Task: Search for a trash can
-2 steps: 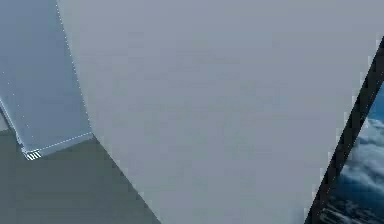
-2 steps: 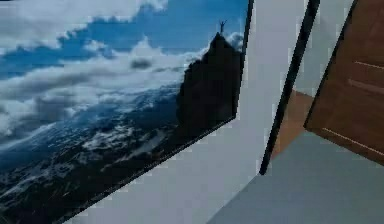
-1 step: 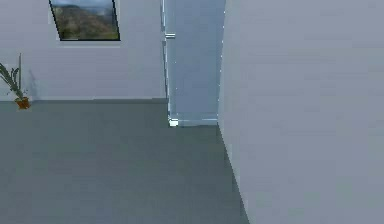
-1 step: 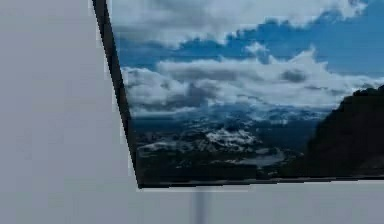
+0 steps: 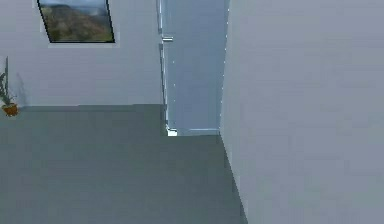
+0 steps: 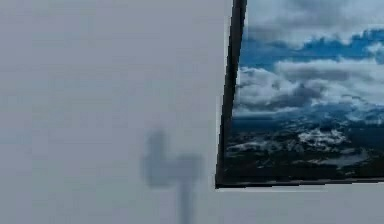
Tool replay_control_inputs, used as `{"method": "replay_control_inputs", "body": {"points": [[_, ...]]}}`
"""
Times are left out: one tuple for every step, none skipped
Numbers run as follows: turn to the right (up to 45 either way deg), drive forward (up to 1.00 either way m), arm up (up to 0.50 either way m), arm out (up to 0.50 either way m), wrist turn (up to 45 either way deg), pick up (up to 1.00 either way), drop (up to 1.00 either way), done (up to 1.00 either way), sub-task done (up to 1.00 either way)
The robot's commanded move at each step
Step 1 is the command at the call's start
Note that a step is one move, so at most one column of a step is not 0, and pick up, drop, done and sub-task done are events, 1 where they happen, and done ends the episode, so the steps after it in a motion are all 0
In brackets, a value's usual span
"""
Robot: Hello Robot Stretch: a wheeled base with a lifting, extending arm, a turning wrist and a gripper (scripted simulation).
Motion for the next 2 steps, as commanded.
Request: {"method": "replay_control_inputs", "body": {"points": [[-45.0,0.0,0.0,0.0,0.0,0.0,0.0,0.0,0.0],[-15.0,0.0,0.0,0.0,0.0,0.0,0.0,0.0,0.0]]}}
